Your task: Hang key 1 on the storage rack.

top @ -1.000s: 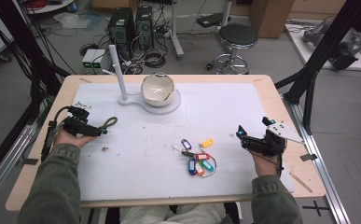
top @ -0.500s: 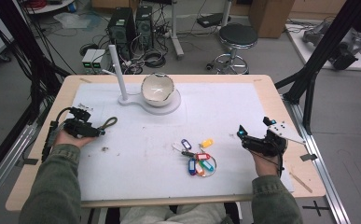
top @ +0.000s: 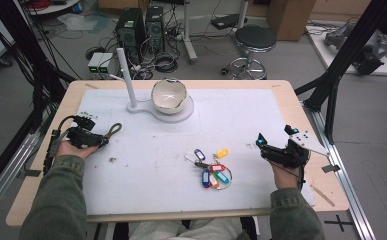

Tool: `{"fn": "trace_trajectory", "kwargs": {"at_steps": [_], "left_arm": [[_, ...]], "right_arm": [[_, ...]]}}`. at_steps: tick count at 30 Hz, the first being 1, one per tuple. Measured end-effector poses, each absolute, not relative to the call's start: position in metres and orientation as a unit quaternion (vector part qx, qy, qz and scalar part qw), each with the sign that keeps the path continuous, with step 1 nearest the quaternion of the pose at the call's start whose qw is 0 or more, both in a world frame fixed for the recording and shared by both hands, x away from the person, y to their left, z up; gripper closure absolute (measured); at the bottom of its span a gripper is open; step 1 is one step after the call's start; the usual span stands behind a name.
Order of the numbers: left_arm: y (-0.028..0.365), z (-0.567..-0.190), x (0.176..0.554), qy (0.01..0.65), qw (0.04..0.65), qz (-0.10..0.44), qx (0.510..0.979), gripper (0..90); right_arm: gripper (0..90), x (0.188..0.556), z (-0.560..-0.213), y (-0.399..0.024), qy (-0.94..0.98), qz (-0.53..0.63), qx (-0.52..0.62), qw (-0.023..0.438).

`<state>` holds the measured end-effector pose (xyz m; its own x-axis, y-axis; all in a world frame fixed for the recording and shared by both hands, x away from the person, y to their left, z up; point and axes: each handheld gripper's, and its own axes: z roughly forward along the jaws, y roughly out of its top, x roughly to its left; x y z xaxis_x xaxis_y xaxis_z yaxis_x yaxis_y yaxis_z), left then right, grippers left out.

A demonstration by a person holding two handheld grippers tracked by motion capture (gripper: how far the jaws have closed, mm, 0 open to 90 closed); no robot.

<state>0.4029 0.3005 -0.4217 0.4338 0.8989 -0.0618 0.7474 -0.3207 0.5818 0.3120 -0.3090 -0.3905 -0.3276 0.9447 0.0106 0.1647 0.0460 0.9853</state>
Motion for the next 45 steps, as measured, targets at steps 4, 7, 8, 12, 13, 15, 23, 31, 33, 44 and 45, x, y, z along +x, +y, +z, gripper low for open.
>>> {"fn": "trace_trajectory", "kwargs": {"at_steps": [4,7,8,12,13,15,23,31,33,44,45], "left_arm": [[0.302,-0.422,0.403,0.515,0.282,0.128,0.799,72.9],[0.304,-0.422,0.403,0.520,0.290,0.116,0.795,73.6],[0.305,-0.421,0.403,0.522,0.291,0.113,0.794,73.6],[0.307,-0.420,0.403,0.524,0.288,0.119,0.793,73.8],[0.307,-0.420,0.402,0.526,0.289,0.121,0.791,73.7],[0.308,-0.419,0.402,0.528,0.290,0.121,0.789,73.8],[0.314,-0.412,0.399,0.528,0.312,0.114,0.781,74.4],[0.324,-0.400,0.394,0.531,0.326,0.128,0.772,74.5],[0.327,-0.396,0.394,0.531,0.332,0.130,0.768,74.5],[0.336,-0.385,0.391,0.549,0.354,0.136,0.745,74.4],[0.336,-0.382,0.391,0.548,0.353,0.137,0.745,74.4]], "right_arm": [[0.6,0.312,-0.391,-0.309,0.622,0.527,0.446,0.370],[0.6,0.312,-0.390,-0.309,0.621,0.527,0.447,0.370],[0.6,0.312,-0.390,-0.309,0.621,0.527,0.447,0.370],[0.6,0.312,-0.390,-0.309,0.622,0.527,0.447,0.369],[0.6,0.312,-0.390,-0.309,0.622,0.527,0.447,0.369],[0.6,0.312,-0.390,-0.309,0.622,0.527,0.447,0.369],[0.6,0.312,-0.391,-0.308,0.622,0.526,0.446,0.369],[0.7,0.312,-0.390,-0.309,0.623,0.525,0.447,0.370],[0.6,0.312,-0.391,-0.308,0.623,0.525,0.447,0.369],[0.6,0.312,-0.391,-0.308,0.624,0.525,0.445,0.370],[0.6,0.312,-0.391,-0.308,0.624,0.525,0.445,0.370]]}}
